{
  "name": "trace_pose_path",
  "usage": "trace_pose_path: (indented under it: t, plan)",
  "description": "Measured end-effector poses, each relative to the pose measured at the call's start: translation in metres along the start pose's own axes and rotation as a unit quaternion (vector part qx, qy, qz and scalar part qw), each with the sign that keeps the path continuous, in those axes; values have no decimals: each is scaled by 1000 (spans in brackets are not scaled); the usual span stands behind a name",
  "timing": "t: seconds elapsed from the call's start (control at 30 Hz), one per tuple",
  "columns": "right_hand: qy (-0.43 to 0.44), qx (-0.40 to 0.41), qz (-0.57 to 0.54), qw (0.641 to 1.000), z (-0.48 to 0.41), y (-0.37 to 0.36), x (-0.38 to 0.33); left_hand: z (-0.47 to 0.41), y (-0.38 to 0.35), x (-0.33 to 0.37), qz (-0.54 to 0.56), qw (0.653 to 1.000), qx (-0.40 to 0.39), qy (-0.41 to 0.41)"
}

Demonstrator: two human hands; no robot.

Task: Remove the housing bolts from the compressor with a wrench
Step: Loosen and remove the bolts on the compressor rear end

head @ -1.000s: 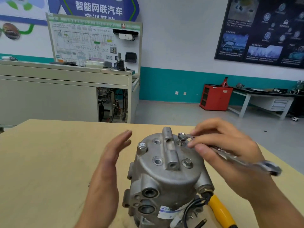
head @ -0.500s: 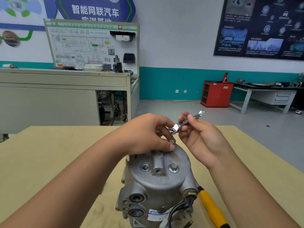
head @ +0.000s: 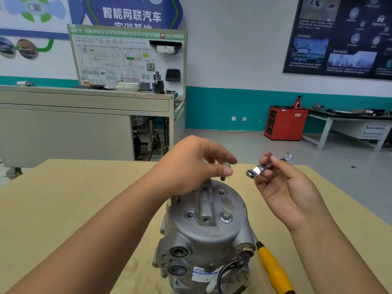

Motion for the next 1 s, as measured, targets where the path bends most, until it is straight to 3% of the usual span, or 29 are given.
trace_pose_path:
  t: [0.13,0.23,0.37,0.5,0.67,0.83,1.0]
  plan:
    - [-4,-5,-11,1000,6,1,7,11,22,2,47,997,59,-9]
    - [-14,-9,-14,1000,12,2,17,40,52,-21,90,984,153,7]
    - [-26,-7,-12,1000,19,3,30,96,84,-82,66,955,267,114]
    - [-30,-9,-10,999,24,3,39,141,78,-145,-12,943,233,237]
    - [-29,-12,-14,999,32,1,42,169,73,-200,-108,908,253,315]
    - [-33,-5,-24,999,40,6,42,184,76,-223,-159,880,312,319]
    - [10,27,-38,999,49,7,30,175,70,-226,-176,891,309,280]
Point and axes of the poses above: each hand's wrist, its own z-axis away from the middle knuckle, its own y-axis out of the back of the hand, x = y × z, the point moved 6 cm from there along -z, towards the middle knuckle, and after that the axes turned 13 degrees about z, right-handed, at the moved point
